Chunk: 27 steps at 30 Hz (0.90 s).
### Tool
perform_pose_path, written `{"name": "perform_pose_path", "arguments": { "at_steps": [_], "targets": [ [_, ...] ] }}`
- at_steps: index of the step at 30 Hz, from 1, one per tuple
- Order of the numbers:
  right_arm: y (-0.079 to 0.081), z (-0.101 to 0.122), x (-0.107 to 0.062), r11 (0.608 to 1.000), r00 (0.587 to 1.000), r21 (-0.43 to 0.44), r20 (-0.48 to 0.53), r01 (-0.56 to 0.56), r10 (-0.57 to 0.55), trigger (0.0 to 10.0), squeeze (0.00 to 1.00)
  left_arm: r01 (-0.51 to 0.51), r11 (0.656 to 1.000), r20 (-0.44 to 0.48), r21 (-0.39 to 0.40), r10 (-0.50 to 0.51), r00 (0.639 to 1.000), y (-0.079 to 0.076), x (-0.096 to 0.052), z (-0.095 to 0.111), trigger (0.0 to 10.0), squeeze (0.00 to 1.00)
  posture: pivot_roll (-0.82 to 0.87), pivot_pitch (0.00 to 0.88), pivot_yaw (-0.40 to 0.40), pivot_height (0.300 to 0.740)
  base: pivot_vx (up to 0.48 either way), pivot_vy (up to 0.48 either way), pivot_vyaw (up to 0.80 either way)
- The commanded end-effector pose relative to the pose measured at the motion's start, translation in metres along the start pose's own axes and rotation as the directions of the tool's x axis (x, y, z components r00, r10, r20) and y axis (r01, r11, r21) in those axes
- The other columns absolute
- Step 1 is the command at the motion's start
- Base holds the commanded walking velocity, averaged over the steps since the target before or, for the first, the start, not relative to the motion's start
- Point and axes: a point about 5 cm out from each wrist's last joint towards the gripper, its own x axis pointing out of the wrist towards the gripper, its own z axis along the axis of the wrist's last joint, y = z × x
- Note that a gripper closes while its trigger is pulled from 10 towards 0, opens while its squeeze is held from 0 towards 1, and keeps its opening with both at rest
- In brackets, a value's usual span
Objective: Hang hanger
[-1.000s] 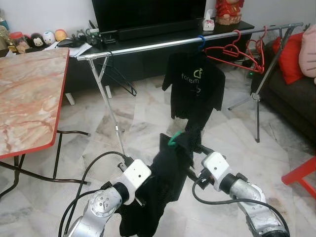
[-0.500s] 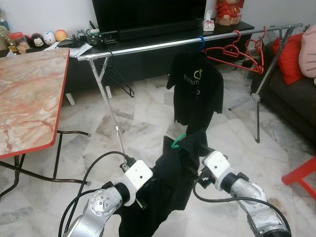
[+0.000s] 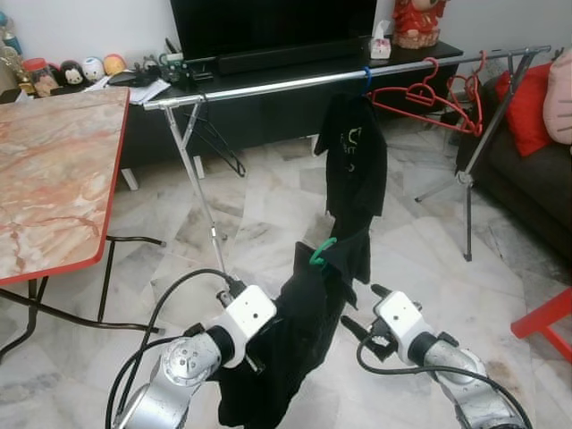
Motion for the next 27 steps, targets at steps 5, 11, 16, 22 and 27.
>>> {"name": "perform_pose_path", "arguments": {
  "at_steps": [5, 11, 16, 22, 27],
  "targets": [
    [-0.002, 0.003, 0.002, 1.000, 1.000, 0.007, 0.029, 0.004, -0.004, 10.0, 0.00, 0.052, 0.999, 0.050, -0.002, -0.052, 0.997, -0.003, -0.002, 0.015, 10.0, 0.00, -0.11, 0.000, 0.035, 0.740, 0.000, 0.000, 0.00],
    [-0.005, 0.006, 0.003, 1.000, 0.999, 0.002, 0.044, 0.013, -0.013, 10.0, 0.00, 0.125, 0.992, 0.034, -0.015, -0.125, 0.992, -0.014, -0.002, 0.014, 10.0, 0.00, -0.11, 0.000, 0.035, 0.740, 0.000, 0.000, 0.00],
    [-0.005, 0.006, 0.002, 1.000, 0.998, 0.000, 0.052, 0.019, -0.019, 10.0, 0.00, 0.144, 0.989, 0.014, -0.017, -0.144, 0.989, -0.017, -0.003, 0.010, 10.0, 0.00, -0.11, 0.000, 0.034, 0.740, 0.000, 0.000, 0.00],
    [-0.005, 0.003, 0.000, 1.000, 0.998, 0.005, 0.054, 0.023, -0.024, 0.0, 0.00, 0.153, 0.988, 0.010, -0.024, -0.153, 0.988, -0.019, -0.004, 0.009, 10.0, 0.00, -0.11, 0.000, 0.035, 0.740, 0.000, 0.000, 0.00],
    [-0.005, 0.002, -0.001, 1.000, 0.998, 0.003, 0.054, 0.023, -0.023, 0.0, 0.00, 0.158, 0.987, 0.011, -0.023, -0.158, 0.987, -0.020, -0.004, 0.010, 10.0, 0.00, -0.12, 0.000, 0.037, 0.740, 0.000, 0.000, 0.00]
  ]
}}
